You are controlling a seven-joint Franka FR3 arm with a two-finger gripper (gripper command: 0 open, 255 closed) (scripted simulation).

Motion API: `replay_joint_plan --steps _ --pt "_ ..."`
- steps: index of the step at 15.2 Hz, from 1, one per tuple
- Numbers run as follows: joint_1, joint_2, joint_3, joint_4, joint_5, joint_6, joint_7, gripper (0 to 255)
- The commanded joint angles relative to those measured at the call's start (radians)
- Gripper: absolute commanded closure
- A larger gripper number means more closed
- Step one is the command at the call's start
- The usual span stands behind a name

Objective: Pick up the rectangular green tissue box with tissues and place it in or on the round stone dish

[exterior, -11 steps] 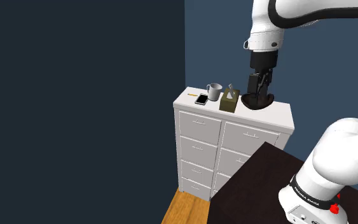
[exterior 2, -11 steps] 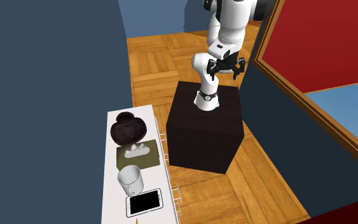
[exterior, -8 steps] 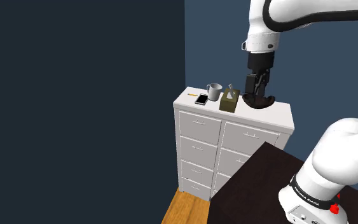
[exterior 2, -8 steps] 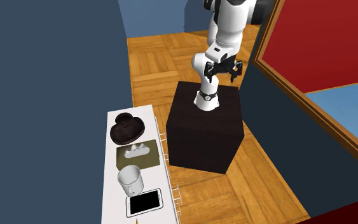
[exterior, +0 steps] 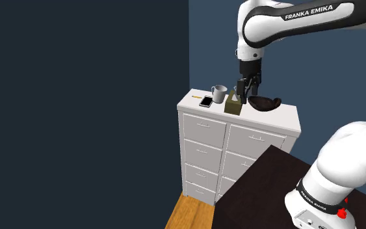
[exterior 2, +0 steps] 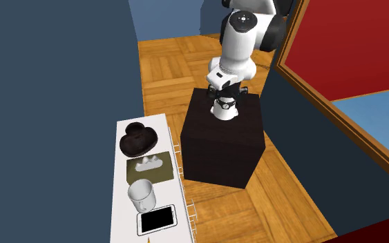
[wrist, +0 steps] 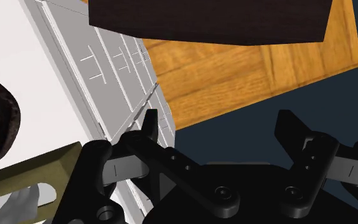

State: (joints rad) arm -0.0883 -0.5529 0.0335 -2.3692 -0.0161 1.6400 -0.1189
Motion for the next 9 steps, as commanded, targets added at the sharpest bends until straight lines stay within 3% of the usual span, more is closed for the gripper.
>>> replay_joint_plan --steps 1,9 --pt "-0.019 0.062 -0.010 0.017 -0.034 0.047 -0.006 0" --pt "-0.078 0.321 -0.038 0.154 -0.150 0.180 0.003 0"
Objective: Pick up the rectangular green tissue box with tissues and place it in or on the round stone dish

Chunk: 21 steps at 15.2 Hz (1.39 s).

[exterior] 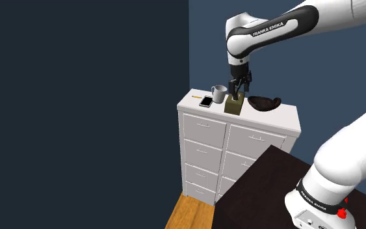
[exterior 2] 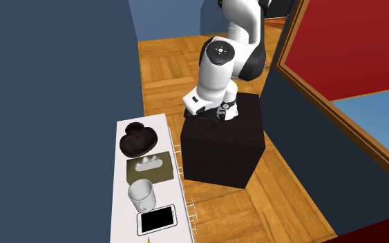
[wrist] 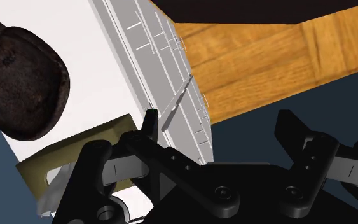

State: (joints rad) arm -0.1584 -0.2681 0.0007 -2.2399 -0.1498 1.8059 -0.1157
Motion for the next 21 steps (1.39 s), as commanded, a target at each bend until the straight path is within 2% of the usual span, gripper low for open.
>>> replay_joint_plan --steps 1,11,21 --pt "-0.015 0.069 -0.009 0.047 -0.030 0.027 0.002 0" --pt "-0.068 0.398 -0.055 0.329 -0.151 0.096 0.022 0" --pt "-0.106 0.725 -0.108 0.714 -0.220 0.073 0.011 0"
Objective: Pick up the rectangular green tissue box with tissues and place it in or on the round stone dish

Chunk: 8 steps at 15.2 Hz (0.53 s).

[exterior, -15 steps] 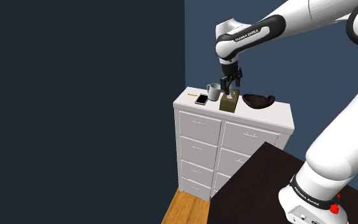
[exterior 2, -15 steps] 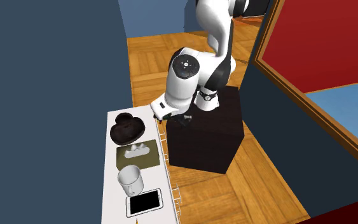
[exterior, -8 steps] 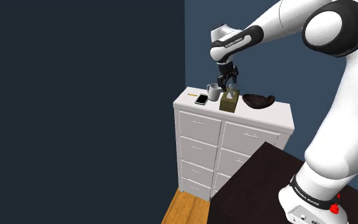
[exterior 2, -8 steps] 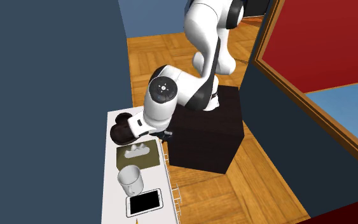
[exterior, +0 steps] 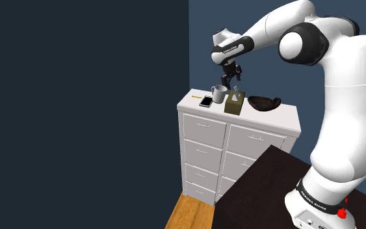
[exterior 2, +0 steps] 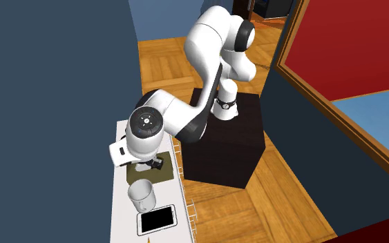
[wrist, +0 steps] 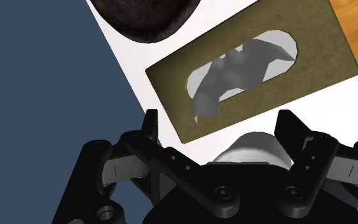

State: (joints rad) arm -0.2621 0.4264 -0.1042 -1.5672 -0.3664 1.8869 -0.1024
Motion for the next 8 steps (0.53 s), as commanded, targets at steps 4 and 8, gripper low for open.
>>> replay_joint_plan --steps 4,8 --pt "-0.012 0.040 -0.008 0.006 -0.007 0.039 0.002 0" --pt "-0.021 0.051 -0.012 -0.023 -0.012 0.081 0.006 0"
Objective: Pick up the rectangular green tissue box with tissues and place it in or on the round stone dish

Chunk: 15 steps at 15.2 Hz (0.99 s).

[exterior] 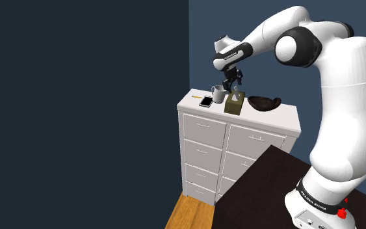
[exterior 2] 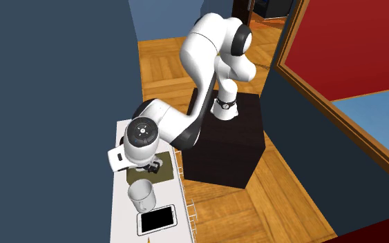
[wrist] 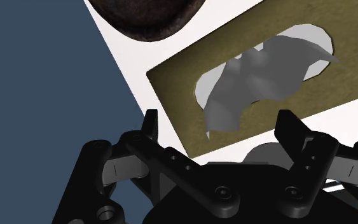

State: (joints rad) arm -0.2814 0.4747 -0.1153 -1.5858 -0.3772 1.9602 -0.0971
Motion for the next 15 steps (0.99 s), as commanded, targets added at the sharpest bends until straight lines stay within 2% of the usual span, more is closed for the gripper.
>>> replay_joint_plan --steps 1,7,8,15 --pt "-0.001 0.003 -0.001 -0.004 -0.001 0.007 0.001 0" --pt "-0.001 0.003 -0.001 -0.004 -0.001 0.007 0.001 0" --pt "-0.001 0.003 -0.001 -0.004 -0.001 0.007 0.001 255" --pt "0.000 0.003 0.000 -0.005 -0.001 0.008 0.003 255"
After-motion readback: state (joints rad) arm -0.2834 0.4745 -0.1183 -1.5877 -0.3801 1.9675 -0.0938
